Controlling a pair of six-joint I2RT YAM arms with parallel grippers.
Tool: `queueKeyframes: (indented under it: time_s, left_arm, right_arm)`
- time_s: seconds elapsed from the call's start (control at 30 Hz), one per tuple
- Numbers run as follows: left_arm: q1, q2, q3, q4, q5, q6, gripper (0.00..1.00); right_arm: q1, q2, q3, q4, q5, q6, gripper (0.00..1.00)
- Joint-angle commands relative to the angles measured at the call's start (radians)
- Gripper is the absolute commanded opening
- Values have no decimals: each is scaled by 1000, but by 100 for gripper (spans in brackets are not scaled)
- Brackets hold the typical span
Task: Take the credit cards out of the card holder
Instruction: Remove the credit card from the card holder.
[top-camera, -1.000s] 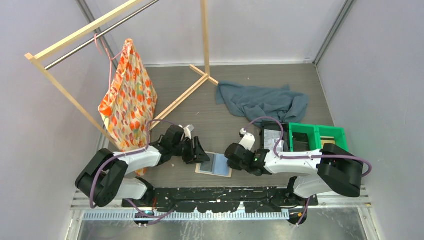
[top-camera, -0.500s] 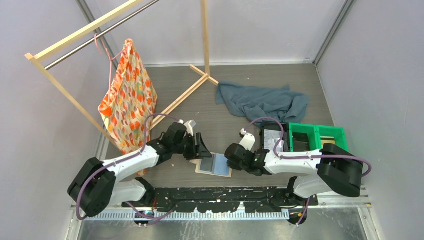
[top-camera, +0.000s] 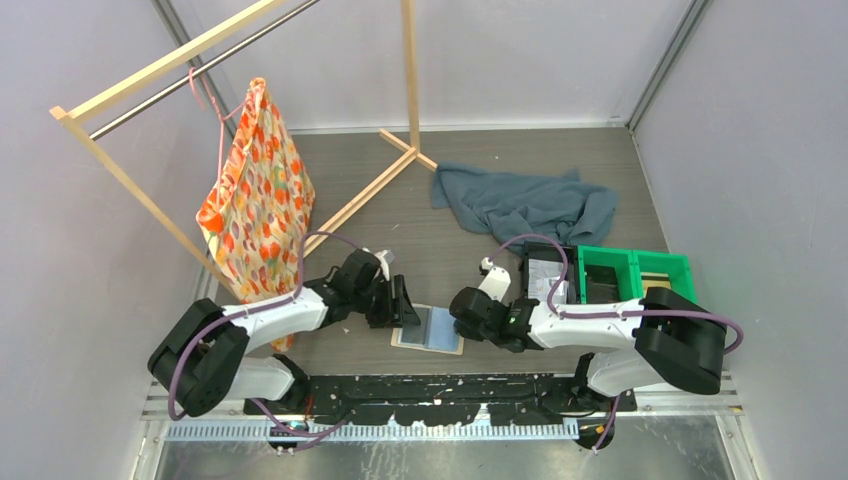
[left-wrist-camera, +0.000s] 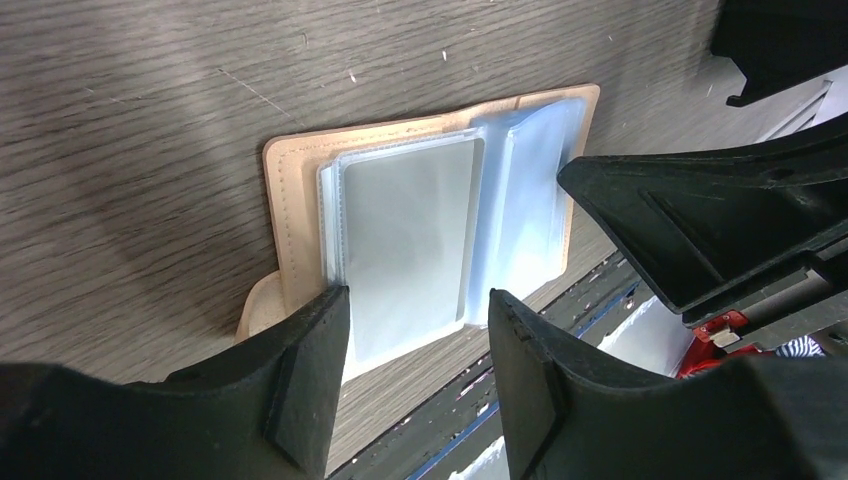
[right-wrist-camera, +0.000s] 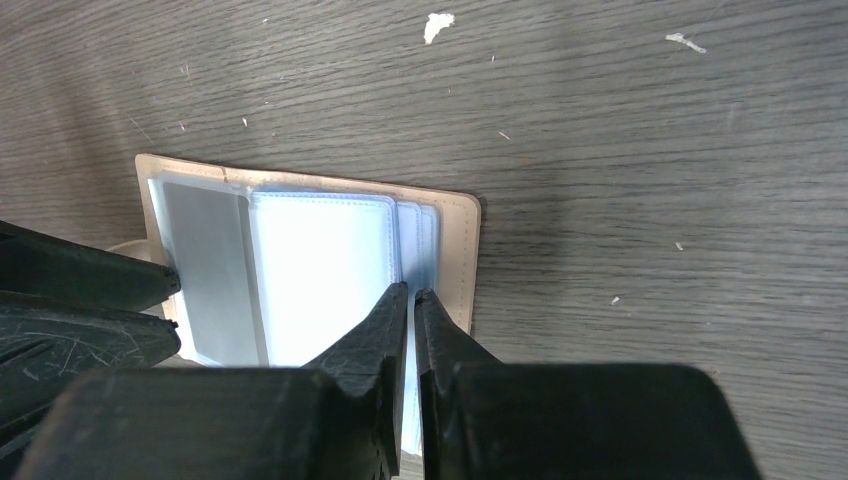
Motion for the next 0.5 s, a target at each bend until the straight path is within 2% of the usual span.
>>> queueKeyframes:
  time_s: [0.0,0.27,0.47]
  left_arm:
    - [-15,22,17,-9,-27,24,55]
    - [-50,20,31,-47,-93,44,55]
    - [-54,52,16,55,-2,12,55]
  right_arm:
    - [4,7,-21,-24,20,3,13]
    - [3,15,-20,-23,20,3,13]
    - [4,22,-18,-19,19,3,13]
